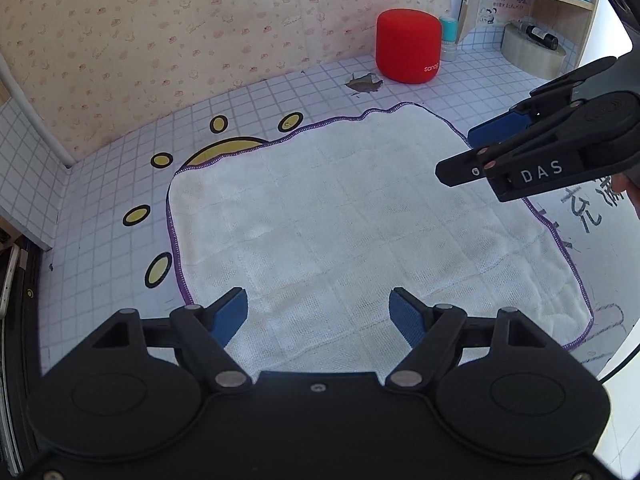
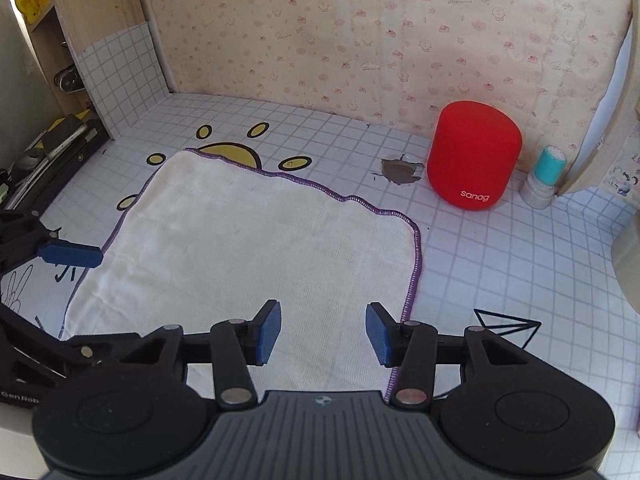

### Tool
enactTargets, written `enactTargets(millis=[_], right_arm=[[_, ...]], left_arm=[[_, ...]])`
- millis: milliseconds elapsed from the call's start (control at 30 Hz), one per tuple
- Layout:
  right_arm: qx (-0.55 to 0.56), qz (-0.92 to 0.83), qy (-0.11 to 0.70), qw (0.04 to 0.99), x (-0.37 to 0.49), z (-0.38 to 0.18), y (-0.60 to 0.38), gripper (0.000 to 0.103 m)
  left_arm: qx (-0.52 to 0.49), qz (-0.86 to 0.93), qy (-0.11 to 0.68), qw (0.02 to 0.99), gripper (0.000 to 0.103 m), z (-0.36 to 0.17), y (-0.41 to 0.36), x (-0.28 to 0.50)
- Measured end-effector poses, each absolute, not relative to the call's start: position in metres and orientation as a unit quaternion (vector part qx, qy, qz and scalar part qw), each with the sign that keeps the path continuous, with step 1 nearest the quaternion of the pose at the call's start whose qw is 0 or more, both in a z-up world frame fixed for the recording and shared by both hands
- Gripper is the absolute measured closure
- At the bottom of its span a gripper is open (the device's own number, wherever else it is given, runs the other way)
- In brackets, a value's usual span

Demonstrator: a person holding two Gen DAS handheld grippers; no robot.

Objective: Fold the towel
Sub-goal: 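Lower both open grippers toward the towel's purple border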

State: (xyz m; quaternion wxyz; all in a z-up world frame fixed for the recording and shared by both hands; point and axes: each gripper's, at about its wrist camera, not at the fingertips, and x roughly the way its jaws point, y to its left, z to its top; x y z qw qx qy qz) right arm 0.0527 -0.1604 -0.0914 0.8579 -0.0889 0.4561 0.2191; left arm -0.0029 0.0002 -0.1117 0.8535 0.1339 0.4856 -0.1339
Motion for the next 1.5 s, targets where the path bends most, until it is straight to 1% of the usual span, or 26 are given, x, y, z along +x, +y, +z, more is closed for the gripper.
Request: enactTargets(millis=[367,667,700,733,833,1000,1067,1133,1200,1300,1400,1500], right_arm=[[-0.09,0.21,0.442,0.868,0.085,-0.104,-0.153,0.055],[-0.092,0.197,0.457,0.862,0.108,-0.12,-0.148,0.055],[-0.091,0.197,0.459,0.862,0.109,-0.122,-0.148,0.054],[-0.091,0.197,0.455,0.863,0.109,-0.123,-0.148,0.05],[-0.092,0.198,0.457,0.862,0.111,-0.124,-0.146,0.045],[-0.104,0.192,0.455,0.863,0.115,-0.125,-0.142,0.04],[-0.102,0.188,0.454,0.865,0.117,-0.126,-0.142,0.038],[-0.103,0.184,0.452,0.867,0.119,-0.127,-0.142,0.033],[-0.101,0.18,0.453,0.867,0.121,-0.128,-0.142,0.03],[-0.099,0.175,0.452,0.869,0.125,-0.128,-0.142,0.025],[-0.097,0.17,0.456,0.868,0.127,-0.128,-0.141,0.024],[-0.092,0.164,0.461,0.867,0.127,-0.125,-0.141,0.025]], left_arm=[[0.12,-0.127,0.5,0.848,0.024,-0.123,0.012,0.019],[0.117,-0.116,0.501,0.85,0.024,-0.125,0.018,0.034],[0.119,-0.118,0.501,0.849,0.024,-0.125,0.018,0.035],[0.121,-0.119,0.501,0.849,0.024,-0.126,0.018,0.036],[0.126,-0.12,0.501,0.848,0.024,-0.128,0.02,0.038],[0.145,-0.126,0.498,0.846,0.024,-0.135,0.02,0.038],[0.15,-0.131,0.492,0.847,0.022,-0.136,0.021,0.038],[0.147,-0.136,0.491,0.848,0.022,-0.137,0.023,0.039],[0.141,-0.138,0.49,0.849,0.02,-0.138,0.025,0.042],[0.129,-0.142,0.491,0.85,0.019,-0.139,0.029,0.048],[0.122,-0.145,0.492,0.85,0.019,-0.138,0.031,0.053],[0.085,-0.153,0.489,0.854,0.019,-0.13,0.041,0.057]])
